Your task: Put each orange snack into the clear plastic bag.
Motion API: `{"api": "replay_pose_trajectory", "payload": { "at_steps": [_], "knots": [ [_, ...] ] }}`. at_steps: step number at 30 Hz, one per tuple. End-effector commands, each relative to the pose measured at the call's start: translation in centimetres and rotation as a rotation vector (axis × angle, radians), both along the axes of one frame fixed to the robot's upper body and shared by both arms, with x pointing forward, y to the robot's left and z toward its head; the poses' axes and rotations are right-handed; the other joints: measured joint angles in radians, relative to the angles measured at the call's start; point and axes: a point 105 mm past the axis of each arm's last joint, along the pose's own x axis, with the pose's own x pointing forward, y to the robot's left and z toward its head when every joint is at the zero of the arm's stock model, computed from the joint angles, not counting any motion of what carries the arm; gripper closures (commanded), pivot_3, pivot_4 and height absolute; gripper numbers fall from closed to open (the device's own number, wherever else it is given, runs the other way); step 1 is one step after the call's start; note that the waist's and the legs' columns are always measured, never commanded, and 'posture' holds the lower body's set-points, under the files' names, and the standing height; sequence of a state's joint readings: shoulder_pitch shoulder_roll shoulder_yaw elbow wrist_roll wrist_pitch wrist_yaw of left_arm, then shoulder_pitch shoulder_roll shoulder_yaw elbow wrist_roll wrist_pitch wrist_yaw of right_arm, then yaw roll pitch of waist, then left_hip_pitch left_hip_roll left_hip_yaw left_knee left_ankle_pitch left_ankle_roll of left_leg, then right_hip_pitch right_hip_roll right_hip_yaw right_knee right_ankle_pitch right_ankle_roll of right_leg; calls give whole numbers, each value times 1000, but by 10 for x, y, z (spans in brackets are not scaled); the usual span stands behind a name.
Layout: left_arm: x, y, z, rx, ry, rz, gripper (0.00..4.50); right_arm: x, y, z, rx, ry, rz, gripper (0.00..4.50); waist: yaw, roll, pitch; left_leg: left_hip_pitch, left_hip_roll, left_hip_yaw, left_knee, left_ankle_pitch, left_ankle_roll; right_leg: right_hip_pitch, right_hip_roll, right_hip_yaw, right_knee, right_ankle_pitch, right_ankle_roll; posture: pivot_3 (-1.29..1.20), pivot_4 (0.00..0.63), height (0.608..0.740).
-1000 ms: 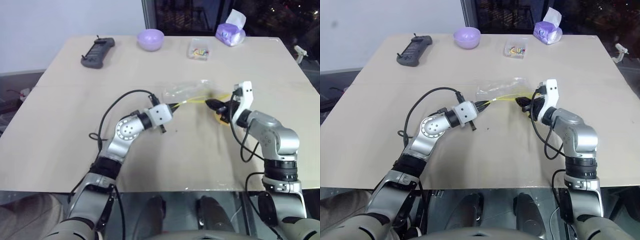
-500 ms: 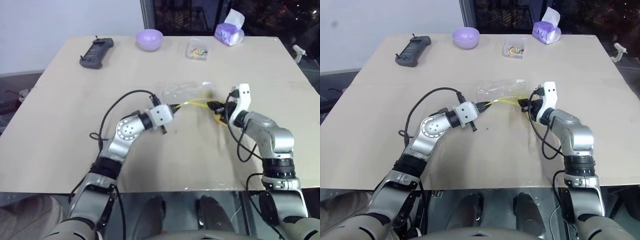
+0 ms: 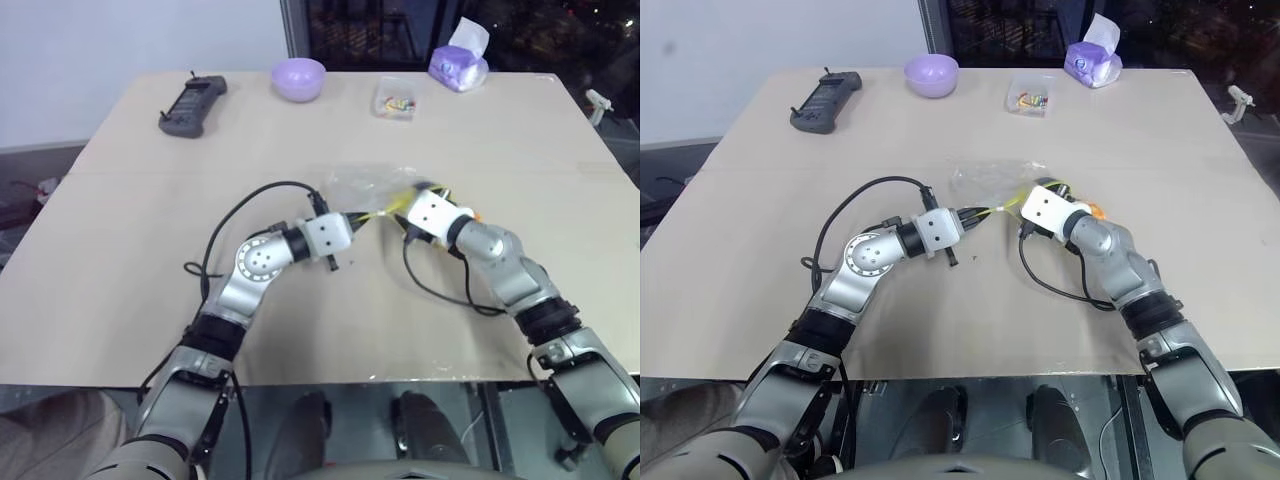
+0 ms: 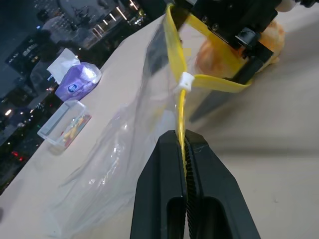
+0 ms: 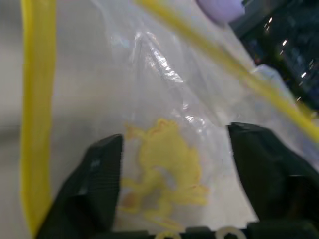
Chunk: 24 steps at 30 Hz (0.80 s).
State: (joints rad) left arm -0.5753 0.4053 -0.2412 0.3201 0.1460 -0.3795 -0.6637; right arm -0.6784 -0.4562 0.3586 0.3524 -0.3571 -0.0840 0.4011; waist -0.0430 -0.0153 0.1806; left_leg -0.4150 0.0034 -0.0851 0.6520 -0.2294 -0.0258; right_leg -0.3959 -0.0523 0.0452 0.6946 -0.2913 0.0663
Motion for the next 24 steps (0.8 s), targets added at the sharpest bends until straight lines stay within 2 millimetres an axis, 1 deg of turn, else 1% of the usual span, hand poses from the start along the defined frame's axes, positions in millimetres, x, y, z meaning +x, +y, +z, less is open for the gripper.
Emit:
{"api": "replay_pose_trajectory", "payload": {
  "at_steps": [1,4,6,9,12,15,18,20,21,22,24],
  "knots": [
    [0,2,11,-25,-46,11,4500,2,0,17,-40,-92,16,29,0,0,0,0,0,0,0,0,0,0,0,0,0,0,0,0,150,740],
    [2,3,10,-21,-48,34,4500,-1,2,23,-53,-100,37,29,1,0,0,0,0,0,0,0,0,0,0,0,0,0,0,0,150,740],
    [6,7,10,-21,-51,65,4500,-5,1,33,-26,-85,54,29,1,0,0,0,0,0,0,0,0,0,0,0,0,0,0,0,150,740],
    [12,13,9,-17,-55,112,4500,-15,0,46,2,-69,89,29,1,0,0,0,0,0,0,0,0,0,0,0,0,0,0,0,150,740],
    [15,16,7,-9,-58,136,4500,-28,2,54,57,-30,122,29,2,0,0,0,0,-1,0,0,0,0,0,0,0,0,0,0,150,740],
    [15,16,7,-9,-60,139,4500,-39,3,59,92,7,140,29,2,0,0,0,0,-1,0,0,0,0,0,0,0,0,0,0,150,740],
    [16,16,8,-11,-63,142,4500,-48,0,61,162,88,157,29,2,0,0,0,0,-1,0,0,0,0,0,-1,0,0,0,0,150,740],
    [16,16,8,-12,-64,144,4500,-48,-10,68,270,121,120,29,3,0,0,0,0,-1,0,0,0,0,0,-1,0,0,0,0,150,740],
    [17,16,8,-13,-65,145,4500,-45,-20,71,314,122,76,29,3,0,0,0,0,-1,0,0,0,0,0,-1,0,0,0,0,150,740],
    [17,17,8,-15,-64,147,4500,-39,-41,69,392,151,-7,29,4,0,0,0,0,-1,0,0,0,0,0,-1,0,0,0,0,150,740],
    [16,17,8,-19,-64,149,4500,-34,-70,63,508,205,-118,29,10,0,0,0,0,-1,0,0,0,1,0,-1,0,0,0,0,150,740]
  ]
}}
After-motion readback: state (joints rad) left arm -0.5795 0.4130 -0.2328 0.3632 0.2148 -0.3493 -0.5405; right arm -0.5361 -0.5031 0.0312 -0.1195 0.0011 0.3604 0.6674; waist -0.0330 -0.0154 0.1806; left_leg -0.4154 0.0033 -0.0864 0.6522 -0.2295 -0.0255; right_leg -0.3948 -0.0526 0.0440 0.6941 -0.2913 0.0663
